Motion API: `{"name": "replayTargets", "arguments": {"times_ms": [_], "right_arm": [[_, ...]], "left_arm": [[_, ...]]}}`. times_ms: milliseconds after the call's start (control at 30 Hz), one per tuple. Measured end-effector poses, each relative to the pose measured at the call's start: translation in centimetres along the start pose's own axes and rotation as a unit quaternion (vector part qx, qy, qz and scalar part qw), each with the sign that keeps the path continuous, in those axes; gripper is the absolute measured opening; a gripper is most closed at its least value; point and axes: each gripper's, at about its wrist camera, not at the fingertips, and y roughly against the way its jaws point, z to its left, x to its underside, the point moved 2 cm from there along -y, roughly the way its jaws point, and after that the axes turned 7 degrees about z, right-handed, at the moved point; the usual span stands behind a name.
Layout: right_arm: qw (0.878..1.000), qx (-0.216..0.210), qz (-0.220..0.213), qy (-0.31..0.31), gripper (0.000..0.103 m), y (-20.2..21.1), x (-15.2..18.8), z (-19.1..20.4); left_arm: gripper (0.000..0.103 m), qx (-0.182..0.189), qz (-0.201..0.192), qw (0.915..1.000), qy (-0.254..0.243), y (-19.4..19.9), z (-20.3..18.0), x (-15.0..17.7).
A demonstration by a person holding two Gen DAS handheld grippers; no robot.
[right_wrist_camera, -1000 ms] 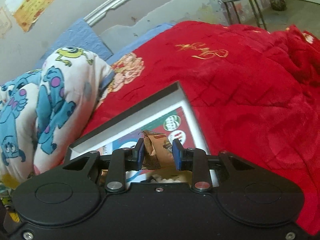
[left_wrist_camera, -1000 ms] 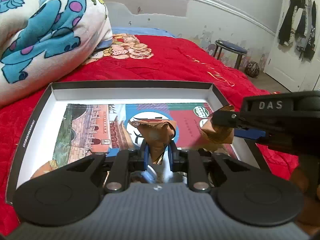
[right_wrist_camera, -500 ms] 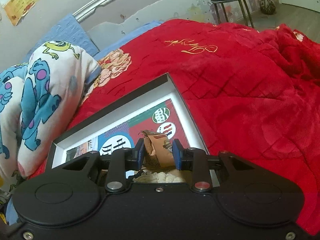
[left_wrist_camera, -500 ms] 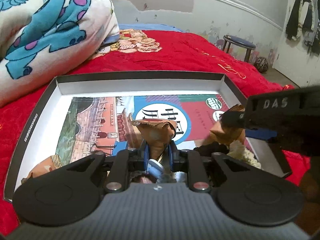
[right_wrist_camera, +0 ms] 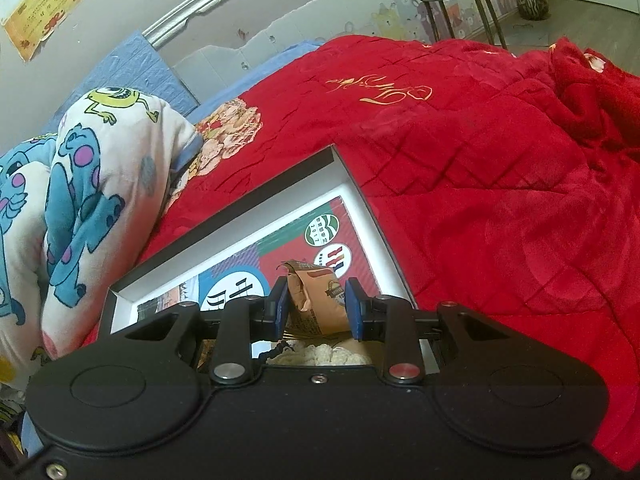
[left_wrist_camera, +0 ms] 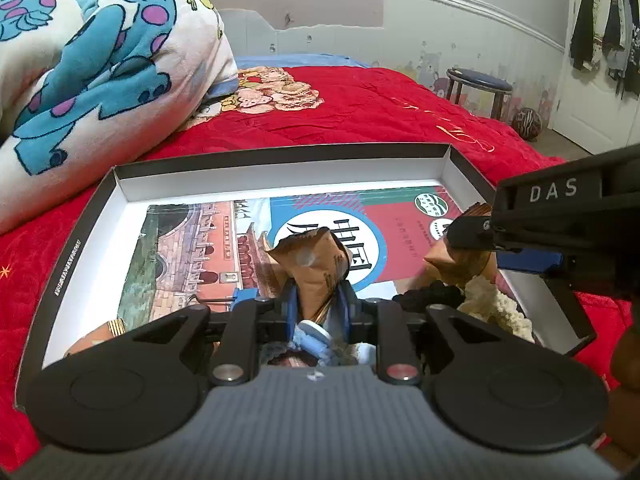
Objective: Organize objects
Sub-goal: 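Lift both held brown paper pieces and carry them over the box, then open both tools over the box to drop the paper pieces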
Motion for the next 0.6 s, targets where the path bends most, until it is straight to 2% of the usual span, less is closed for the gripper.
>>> {"name": "replayTargets", "arguments": {"times_ms": [300,367,433,600], "right_arm": [[1.000,0.007,-0.003,0.007,0.029,0.02,0.18,0.18],[1.000,0.010,-0.004,0.010,0.029,0.00,0.22,0.29],[1.000,0.011,-0.004,0.011,0.030,0.00,0.24,0.32],[1.000,0.011,-0.003,0.014,0.032,-0.04,0.24,0.47]], "left_arm": [[0.030,0.008,0.004,1.0000,0.001,-0.02,0.07,-0.01],[0.036,0.008,0.003,1.0000,0.001,-0.01,-0.05,0.03],[0.036,0.007,0.002,1.0000,-0.004,0.01,-0.24,0.08],[0.053,0.008,0.002,1.0000,0.004,-0.08,-0.15,0.03]]}}
